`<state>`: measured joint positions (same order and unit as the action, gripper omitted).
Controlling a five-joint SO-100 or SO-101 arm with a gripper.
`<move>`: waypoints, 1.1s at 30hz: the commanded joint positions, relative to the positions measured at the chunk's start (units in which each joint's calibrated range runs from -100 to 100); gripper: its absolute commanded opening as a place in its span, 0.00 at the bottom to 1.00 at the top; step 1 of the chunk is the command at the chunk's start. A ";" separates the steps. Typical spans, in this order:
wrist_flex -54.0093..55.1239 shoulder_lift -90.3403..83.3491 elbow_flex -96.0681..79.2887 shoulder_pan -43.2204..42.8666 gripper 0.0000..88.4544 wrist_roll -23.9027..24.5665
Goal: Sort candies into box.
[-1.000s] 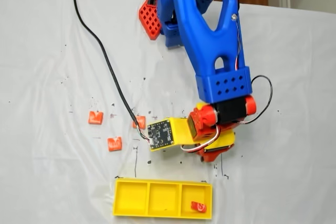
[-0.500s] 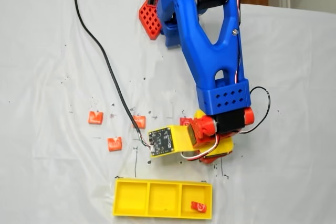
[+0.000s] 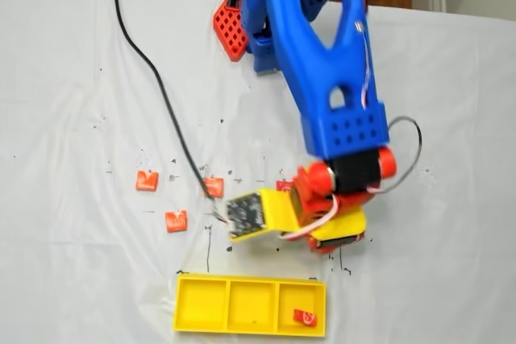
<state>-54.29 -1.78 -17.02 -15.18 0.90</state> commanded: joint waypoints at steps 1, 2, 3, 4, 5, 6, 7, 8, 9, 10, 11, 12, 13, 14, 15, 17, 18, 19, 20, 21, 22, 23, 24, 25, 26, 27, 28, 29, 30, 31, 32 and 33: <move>-1.10 -16.46 2.59 2.77 0.00 -1.17; -1.10 -17.39 2.96 3.40 0.00 -1.22; -1.02 -18.07 3.41 4.13 0.00 -1.27; -0.52 -18.49 3.87 4.76 0.00 -1.37; -0.20 -18.66 4.41 5.39 0.00 -1.66; -0.11 -18.41 5.33 6.12 0.00 -2.00; -0.36 -17.22 7.51 7.48 0.00 -2.20; 0.29 -16.71 8.24 8.20 0.00 -2.25; 1.60 -16.29 8.51 8.93 0.00 -2.25; 3.08 -15.70 8.60 9.47 0.00 -2.25; 4.14 -14.93 8.97 10.11 0.00 -2.25; 4.55 -13.58 10.24 10.65 0.00 -2.20; 4.55 -12.39 11.61 11.01 0.00 -2.10; 4.06 -10.69 13.25 11.46 0.00 -1.95; 3.81 -9.25 14.52 11.83 0.00 -1.90; 3.57 -5.52 17.43 12.37 0.00 -1.95; 3.32 -3.82 18.98 12.64 0.00 -1.95; 3.24 -1.96 20.44 12.91 0.00 -2.00; 3.24 0.00 21.89 13.09 0.00 -2.00; 3.24 2.03 23.35 13.28 0.00 -2.00; 3.24 3.81 24.44 13.28 0.00 -2.00; 3.00 5.59 25.44 13.28 0.00 -2.10; 2.75 6.95 26.26 13.28 0.00 -2.10; 2.42 8.05 26.90 13.18 0.00 -2.10; 1.77 9.07 27.63 13.09 0.00 -2.10; 1.03 9.92 28.27 13.00 0.00 -2.10; 0.29 10.34 28.81 13.00 0.00 -2.10; -0.61 10.51 29.27 13.00 0.00 -2.10; -1.18 10.60 29.36 12.91 0.00 -2.05; -1.75 10.34 29.36 12.91 0.00 -2.00; -1.75 10.34 29.36 12.91 0.00 -1.95; -1.67 10.43 29.36 12.82 0.00 -1.95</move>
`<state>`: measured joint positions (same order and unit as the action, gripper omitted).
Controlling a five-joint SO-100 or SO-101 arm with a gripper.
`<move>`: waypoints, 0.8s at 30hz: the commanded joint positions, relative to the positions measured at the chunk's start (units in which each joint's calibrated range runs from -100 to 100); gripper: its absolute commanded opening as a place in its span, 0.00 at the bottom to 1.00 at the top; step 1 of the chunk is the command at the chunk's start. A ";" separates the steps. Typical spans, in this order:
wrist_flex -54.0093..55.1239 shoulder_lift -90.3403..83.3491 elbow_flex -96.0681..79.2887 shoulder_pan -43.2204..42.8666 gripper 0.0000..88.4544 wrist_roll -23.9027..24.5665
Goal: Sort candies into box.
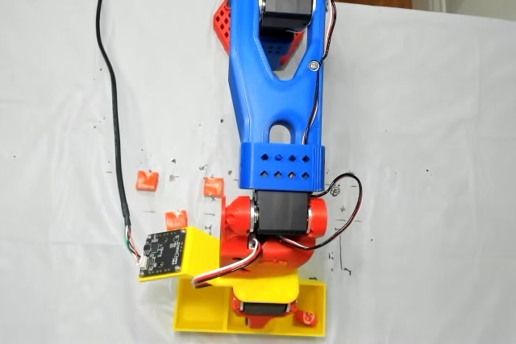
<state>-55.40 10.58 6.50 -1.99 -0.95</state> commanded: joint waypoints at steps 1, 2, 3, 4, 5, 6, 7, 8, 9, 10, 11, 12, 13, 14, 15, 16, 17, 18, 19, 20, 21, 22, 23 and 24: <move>-0.48 -1.67 5.83 -0.37 0.00 -0.20; -0.56 -1.50 6.11 -0.37 0.00 -0.29; -0.97 -1.25 6.47 -0.37 0.00 -0.39; -1.62 -0.91 7.02 -0.37 0.00 -0.49; -2.11 -0.82 7.29 -0.37 0.00 -0.54; -2.44 -0.82 7.29 -0.37 0.02 -0.63; -2.77 -1.08 7.29 -0.37 0.06 -0.73; -3.01 -1.41 7.02 -0.37 0.09 -0.78; -3.18 -1.75 6.65 -0.37 0.11 -0.83; -3.34 -2.01 6.38 -0.37 0.13 -0.83; -3.51 -2.26 6.02 -0.37 0.15 -0.83; -3.67 -2.52 5.83 -0.46 0.18 -0.83; -3.75 -2.60 5.56 -0.46 0.20 -0.83; -3.83 -2.69 5.47 -0.46 0.23 -0.83; -3.83 -2.69 5.47 -0.46 0.25 -0.83; -3.83 -2.69 5.47 -0.46 0.27 -0.88; -3.83 -2.69 5.47 -0.46 0.30 -0.88; -3.75 -2.60 5.47 -0.46 0.31 -0.88; -3.75 -2.60 5.47 -0.46 0.30 -0.88; -3.75 -2.69 5.47 -0.46 0.29 -0.88; -3.75 -2.77 5.47 -0.46 0.29 -0.88; -3.83 -3.11 5.38 -0.46 0.28 -0.93; -3.83 -3.37 5.11 -0.46 0.28 -0.98; -3.92 -3.71 4.92 -0.46 0.27 -0.98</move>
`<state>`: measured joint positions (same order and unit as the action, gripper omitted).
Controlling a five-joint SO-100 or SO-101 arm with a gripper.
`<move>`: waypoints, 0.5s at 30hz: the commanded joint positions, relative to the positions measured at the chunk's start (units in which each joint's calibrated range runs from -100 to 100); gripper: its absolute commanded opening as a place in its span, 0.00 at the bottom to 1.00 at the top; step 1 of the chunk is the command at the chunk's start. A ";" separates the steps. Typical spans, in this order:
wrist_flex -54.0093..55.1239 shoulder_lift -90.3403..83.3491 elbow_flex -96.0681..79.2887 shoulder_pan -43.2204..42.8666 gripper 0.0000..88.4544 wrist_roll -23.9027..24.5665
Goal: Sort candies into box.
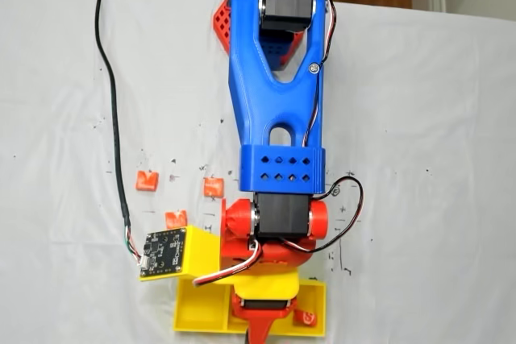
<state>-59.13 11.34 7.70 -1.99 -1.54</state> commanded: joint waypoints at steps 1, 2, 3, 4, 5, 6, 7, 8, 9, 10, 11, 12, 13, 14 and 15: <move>-0.27 -4.89 3.54 -0.46 0.24 -0.39; -0.27 -5.48 3.18 -0.46 0.13 -0.44; -0.35 -6.25 2.72 -0.46 0.01 -0.44; -0.51 -6.93 2.27 -0.46 0.01 -0.49; -0.51 -8.03 1.63 -0.37 0.00 -0.44; -0.51 -8.88 1.09 -0.37 0.00 -0.39; -0.68 -9.98 0.36 -0.27 0.00 -0.39; -0.84 -11.08 -0.19 -0.18 0.00 -0.39; -1.33 -12.02 -0.73 -0.09 0.00 -0.49; -2.40 -12.95 -1.10 0.00 0.00 -0.68; -3.79 -13.80 -1.55 0.09 0.00 -0.93; -5.18 -15.15 -2.92 0.18 0.00 -1.27; -6.57 -16.93 -4.74 0.09 0.00 -1.86; -7.64 -18.89 -6.93 -0.09 0.00 -2.44; -8.95 -20.92 -9.47 -0.27 0.00 -3.17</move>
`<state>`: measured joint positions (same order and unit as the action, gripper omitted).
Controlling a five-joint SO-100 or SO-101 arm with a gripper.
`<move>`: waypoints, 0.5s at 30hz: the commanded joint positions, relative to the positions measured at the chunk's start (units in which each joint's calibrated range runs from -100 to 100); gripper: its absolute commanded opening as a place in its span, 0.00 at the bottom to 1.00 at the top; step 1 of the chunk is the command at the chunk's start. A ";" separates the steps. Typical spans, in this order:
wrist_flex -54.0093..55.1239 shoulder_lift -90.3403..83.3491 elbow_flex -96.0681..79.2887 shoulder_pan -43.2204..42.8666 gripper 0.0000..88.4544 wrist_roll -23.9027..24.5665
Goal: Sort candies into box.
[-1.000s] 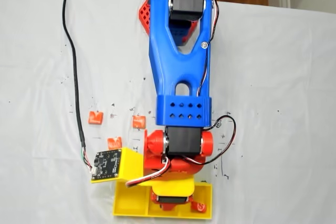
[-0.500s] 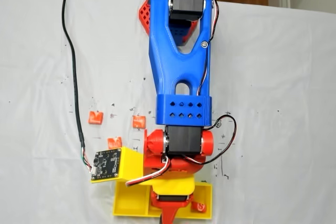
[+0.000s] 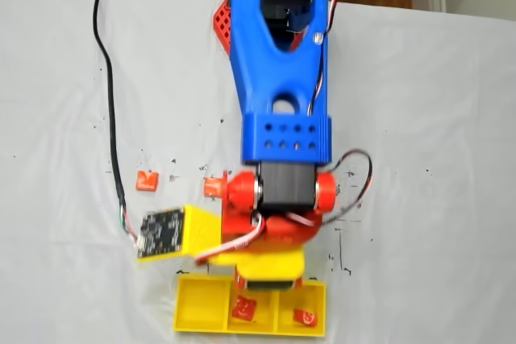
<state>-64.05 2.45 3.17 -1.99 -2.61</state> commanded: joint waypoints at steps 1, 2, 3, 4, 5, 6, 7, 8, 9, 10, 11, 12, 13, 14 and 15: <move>-5.33 -14.24 -7.58 -0.55 0.00 -2.83; -6.23 -16.28 -10.04 -0.73 0.00 -3.32; -6.73 -18.31 -12.68 -0.91 0.00 -3.66; -7.05 -20.52 -15.68 -1.27 0.00 -4.44; -7.46 -22.64 -18.78 -1.63 0.00 -5.18; -8.04 -24.17 -21.42 -2.09 0.00 -5.76; -8.53 -25.27 -23.78 -2.54 0.00 -6.15; -7.95 -26.71 -27.97 -3.54 0.01 -6.50; -7.14 -27.39 -29.97 -4.17 0.03 -6.54; -6.73 -27.90 -31.70 -4.62 0.07 -6.50; -6.48 -28.07 -32.80 -5.08 0.11 -6.45; -6.15 -28.15 -33.71 -5.35 0.14 -6.30; -5.58 -28.24 -34.62 -5.71 0.17 -6.15; -5.01 -28.24 -35.44 -5.98 0.19 -6.06; -4.68 -28.07 -35.80 -6.25 0.21 -6.01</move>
<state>-70.32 -21.66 -31.14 -7.30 -8.77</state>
